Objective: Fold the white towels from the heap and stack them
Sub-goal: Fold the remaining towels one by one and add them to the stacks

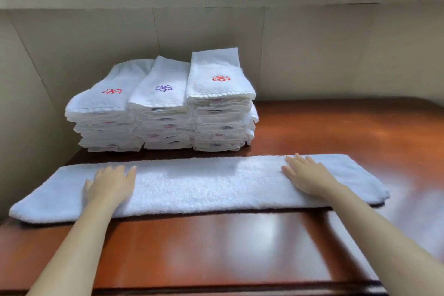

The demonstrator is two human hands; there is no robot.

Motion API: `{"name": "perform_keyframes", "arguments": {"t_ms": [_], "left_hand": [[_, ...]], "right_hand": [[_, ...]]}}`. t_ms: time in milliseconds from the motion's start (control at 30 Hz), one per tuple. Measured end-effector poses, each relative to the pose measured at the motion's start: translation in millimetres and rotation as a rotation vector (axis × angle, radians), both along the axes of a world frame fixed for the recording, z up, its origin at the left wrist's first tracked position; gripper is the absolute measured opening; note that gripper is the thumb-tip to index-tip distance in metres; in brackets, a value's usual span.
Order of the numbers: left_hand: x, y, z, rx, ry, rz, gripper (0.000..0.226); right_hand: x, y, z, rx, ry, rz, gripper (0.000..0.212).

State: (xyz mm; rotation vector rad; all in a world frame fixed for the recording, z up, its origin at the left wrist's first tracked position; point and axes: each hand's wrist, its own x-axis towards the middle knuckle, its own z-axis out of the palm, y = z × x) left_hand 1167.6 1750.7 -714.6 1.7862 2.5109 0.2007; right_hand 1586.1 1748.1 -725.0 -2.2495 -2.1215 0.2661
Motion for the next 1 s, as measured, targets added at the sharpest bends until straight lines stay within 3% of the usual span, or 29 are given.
{"name": "perform_keyframes", "arguments": {"t_ms": [133, 433, 700, 900, 1000], "left_hand": [[64.1, 4.6, -3.3, -0.011, 0.038, -0.202, 0.051], [164.3, 3.7, -18.4, 0.065, 0.065, -0.546, 0.048], [165.8, 3.5, -17.9, 0.110, 0.005, -0.561, 0.046], [169.2, 5.2, -15.5, 0.109, -0.035, -0.536, 0.046], [170.4, 5.9, -15.6, 0.106, -0.041, -0.506, 0.046]], "right_hand": [[31.0, -9.1, -7.7, 0.044, 0.040, -0.158, 0.051], [62.4, -8.5, -6.2, 0.179, 0.176, -0.179, 0.040], [88.5, -20.2, -6.7, 0.317, 0.280, -0.530, 0.049], [93.6, -27.3, -4.8, 0.451, 0.316, -0.598, 0.042], [98.8, -32.1, 3.3, 0.546, 0.479, -0.636, 0.035]]}}
